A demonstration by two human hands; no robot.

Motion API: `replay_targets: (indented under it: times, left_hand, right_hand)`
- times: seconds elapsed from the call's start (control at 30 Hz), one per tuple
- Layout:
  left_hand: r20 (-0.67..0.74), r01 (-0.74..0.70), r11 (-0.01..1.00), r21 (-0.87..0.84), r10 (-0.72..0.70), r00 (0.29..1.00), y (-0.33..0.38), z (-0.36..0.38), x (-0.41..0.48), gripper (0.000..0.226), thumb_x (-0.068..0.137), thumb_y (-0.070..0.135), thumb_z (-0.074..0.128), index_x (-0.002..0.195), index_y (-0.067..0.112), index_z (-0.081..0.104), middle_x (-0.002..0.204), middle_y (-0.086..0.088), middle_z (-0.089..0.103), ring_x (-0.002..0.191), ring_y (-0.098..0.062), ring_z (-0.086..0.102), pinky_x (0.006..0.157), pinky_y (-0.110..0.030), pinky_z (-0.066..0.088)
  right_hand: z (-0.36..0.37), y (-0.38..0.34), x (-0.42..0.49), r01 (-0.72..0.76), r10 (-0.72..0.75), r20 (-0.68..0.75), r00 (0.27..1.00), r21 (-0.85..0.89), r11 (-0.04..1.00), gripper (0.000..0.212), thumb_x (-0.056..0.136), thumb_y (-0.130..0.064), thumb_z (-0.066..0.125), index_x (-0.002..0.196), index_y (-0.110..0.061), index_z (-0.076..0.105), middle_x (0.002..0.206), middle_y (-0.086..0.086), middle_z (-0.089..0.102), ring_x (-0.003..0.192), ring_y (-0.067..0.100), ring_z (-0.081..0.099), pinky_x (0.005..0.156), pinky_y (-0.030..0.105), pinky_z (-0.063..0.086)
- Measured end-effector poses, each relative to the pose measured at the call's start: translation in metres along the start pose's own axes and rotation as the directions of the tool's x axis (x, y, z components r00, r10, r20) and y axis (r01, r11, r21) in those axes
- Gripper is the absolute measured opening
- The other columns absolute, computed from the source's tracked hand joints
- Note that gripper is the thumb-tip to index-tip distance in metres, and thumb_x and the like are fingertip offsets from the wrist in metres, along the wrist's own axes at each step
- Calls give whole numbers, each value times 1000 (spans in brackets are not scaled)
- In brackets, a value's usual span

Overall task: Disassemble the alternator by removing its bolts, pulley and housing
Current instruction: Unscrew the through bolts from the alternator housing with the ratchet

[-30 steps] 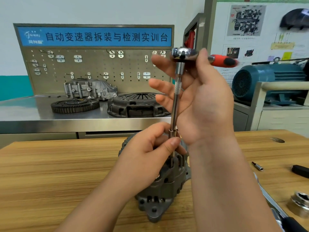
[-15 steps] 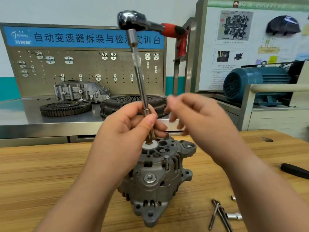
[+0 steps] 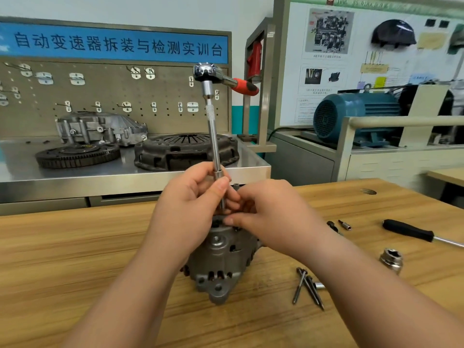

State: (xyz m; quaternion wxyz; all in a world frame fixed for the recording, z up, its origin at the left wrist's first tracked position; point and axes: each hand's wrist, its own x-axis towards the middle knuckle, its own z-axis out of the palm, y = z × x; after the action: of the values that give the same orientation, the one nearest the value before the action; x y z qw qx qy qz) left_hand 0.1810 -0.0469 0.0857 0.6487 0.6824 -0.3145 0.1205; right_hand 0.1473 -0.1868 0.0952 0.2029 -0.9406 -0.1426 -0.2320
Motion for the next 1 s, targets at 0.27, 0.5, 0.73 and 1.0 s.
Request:
replay_targets:
  times: [0.27,0.5,0.73,1.0]
  left_hand:
    - [-57,-75,995,-71,71,996,16,-8,3,47,99,8,46,71,37,70,70,4,71,69,-13,70,65,-23,57]
    - [-44,-114,993,-7,114,993,21,-14,-4,32,99,3,43,84,23,62,67,4,69,66,-11,68,62,-20,55]
    - [22,10,998,54,-11,1000,14,17,-17,30,99,7,43,81,22,60,66,9,67,69,-10,69,63,-20,56]
    - [13,79,992,93,-81,997,13,30,-24,30,100,10,42,79,21,60,61,12,65,65,-9,68,64,-25,53]
  right_hand:
    - [-29,-10,7,64,-54,-122,991,77,995,5,81,-25,76,83,-23,72,61,-19,55,66,-9,54,63,6,40]
    - [-59,12,7,-66,76,-40,996,220,973,11,84,-24,72,75,-30,71,65,-11,67,66,0,63,60,15,53]
    - [-8,83,-32,-502,487,278,828,-20,865,7,88,-22,70,85,-25,65,79,-4,70,65,5,64,56,20,54]
    - [31,117,-59,-542,565,254,785,-159,825,11,84,-33,74,80,-26,65,82,-11,65,75,3,60,70,25,55]
